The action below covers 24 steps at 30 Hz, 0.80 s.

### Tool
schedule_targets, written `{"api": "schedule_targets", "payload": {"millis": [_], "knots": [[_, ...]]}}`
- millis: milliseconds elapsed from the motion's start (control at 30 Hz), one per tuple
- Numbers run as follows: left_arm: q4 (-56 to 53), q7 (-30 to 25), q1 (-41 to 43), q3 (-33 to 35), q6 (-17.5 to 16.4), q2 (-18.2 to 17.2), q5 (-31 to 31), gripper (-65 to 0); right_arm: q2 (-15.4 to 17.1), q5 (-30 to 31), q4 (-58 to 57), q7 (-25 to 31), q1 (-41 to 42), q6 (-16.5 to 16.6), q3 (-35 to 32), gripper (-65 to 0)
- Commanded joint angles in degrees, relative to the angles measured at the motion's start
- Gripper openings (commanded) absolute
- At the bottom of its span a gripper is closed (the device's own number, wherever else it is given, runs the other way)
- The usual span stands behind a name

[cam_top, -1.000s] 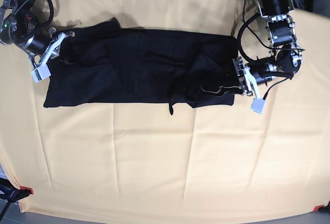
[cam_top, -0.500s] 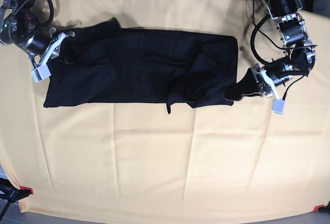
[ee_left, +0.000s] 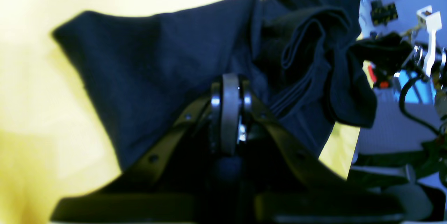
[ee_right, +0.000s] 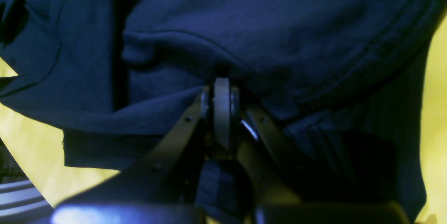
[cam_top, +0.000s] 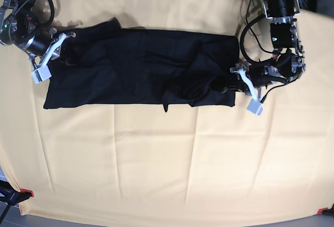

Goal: Fold the T-shirt properly
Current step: 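Lower the folded hem end onto the strip with the left gripper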

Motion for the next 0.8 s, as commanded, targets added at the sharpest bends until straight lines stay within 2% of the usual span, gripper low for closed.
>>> {"api": "schedule_targets", "payload": {"millis": [0, 100, 233, 333, 533, 767], "knots": [[0.8, 1.1, -0.7, 0.7, 0.0, -0.3, -1.5, -65.0, 0.8, 1.5, 0.9, 1.3, 0.3, 0.3, 0.5, -65.0], [0.8, 2.2, -0.8, 1.4, 0.0, -0.3, -4.9, -65.0, 0.8, 1.4, 0.9, 1.3, 0.3, 0.3, 0.5, -65.0], [0.8, 7.5, -0.8, 1.4, -0.6, -0.3, -15.0, -65.0, 0.8, 1.5, 0.9, 1.3, 0.3, 0.3, 0.5, -65.0], [0.8, 7.5, -0.8, 1.4, -1.9, -0.3, -20.9, -65.0, 0.8, 1.5, 0.9, 1.3, 0.3, 0.3, 0.5, -65.0], [0.8, 7.5, -1.3, 1.3, -1.9, -0.5, -21.1, -65.0, 0.8, 1.4, 0.9, 1.3, 0.3, 0.3, 0.5, -65.0], [0.8, 7.5, -4.1, -1.5, -1.9, -3.8, -20.2, -65.0, 0.8, 1.4, 0.9, 1.2, 0.3, 0.3, 0.5, -65.0]]}}
